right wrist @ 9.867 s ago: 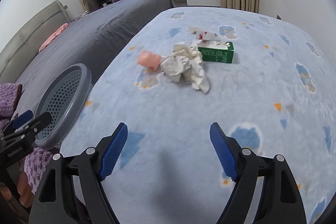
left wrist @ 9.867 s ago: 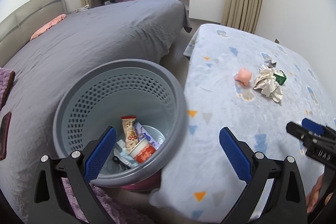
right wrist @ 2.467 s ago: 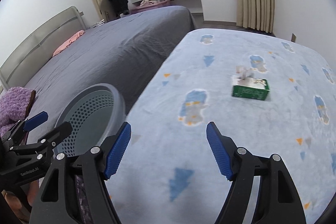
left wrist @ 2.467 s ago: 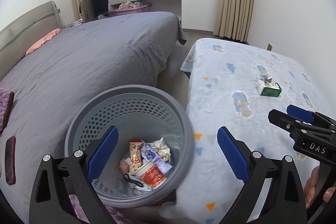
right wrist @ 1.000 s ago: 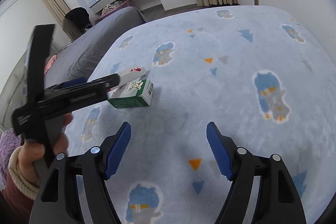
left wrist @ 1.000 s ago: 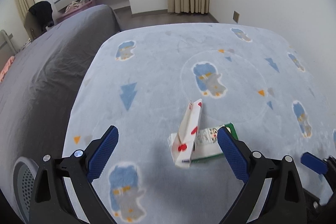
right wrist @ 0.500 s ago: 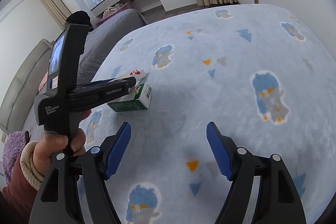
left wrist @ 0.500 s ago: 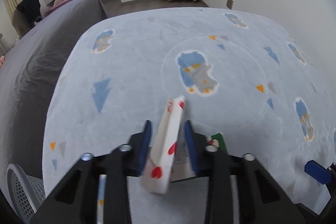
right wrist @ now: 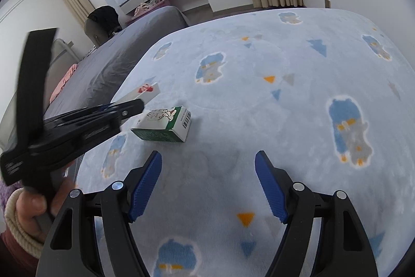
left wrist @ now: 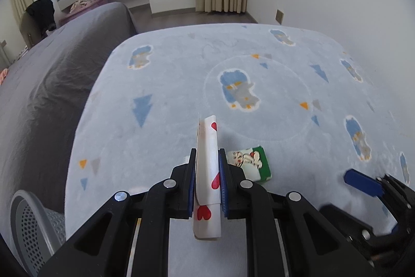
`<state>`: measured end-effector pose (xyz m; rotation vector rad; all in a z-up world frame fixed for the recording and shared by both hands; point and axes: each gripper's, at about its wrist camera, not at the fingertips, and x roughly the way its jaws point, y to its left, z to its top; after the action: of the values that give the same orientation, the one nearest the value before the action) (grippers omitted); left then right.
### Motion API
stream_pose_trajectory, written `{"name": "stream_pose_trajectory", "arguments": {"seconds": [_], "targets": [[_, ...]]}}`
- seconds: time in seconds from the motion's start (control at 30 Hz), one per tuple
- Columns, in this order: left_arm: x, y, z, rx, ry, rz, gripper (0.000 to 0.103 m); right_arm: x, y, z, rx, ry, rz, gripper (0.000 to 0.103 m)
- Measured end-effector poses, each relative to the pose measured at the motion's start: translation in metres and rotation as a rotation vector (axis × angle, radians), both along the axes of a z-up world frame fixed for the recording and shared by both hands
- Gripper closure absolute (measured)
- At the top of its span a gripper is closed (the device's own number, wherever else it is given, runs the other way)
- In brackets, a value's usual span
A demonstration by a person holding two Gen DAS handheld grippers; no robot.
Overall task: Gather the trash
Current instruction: 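Grasp the white heart-printed playing card with the left gripper and lift it, then grasp the green-and-white box with the right gripper while the left gripper holds the card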
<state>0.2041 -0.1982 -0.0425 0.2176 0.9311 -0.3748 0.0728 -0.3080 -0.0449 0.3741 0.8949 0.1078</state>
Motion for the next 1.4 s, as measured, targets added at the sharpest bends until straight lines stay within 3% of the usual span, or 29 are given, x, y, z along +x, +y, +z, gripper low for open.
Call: {"name": "stream_pose_trajectory", "arguments": {"seconds": [0.37, 0.43, 0.63, 0.73, 0.97, 1.4], "targets": [[-0.044, 0.055, 0.02, 0.003, -0.076, 0.075, 0.087, 0.035, 0.022, -0.008, -0.036, -0.011, 0.124, 0.032], [-0.052, 0.063, 0.023, 0.005, -0.09, 0.086, 0.087, 0.039, 0.026, -0.008, -0.049, -0.008, 0.145, 0.028], [-0.065, 0.077, 0.022, 0.001, -0.091, 0.108, 0.087, 0.05, 0.045, -0.009, -0.136, -0.02, 0.22, 0.025], [-0.067, 0.082, 0.021, -0.004, -0.086, 0.117, 0.087, 0.061, 0.054, -0.014, -0.189, -0.01, 0.255, 0.025], [-0.065, 0.1, 0.019, -0.002, -0.079, 0.161, 0.087, 0.082, 0.059, -0.021, -0.208, 0.019, 0.328, 0.025], [-0.066, 0.111, 0.016, 0.005, -0.075, 0.199, 0.087, 0.102, 0.065, -0.029, -0.19, 0.042, 0.417, 0.022]]}}
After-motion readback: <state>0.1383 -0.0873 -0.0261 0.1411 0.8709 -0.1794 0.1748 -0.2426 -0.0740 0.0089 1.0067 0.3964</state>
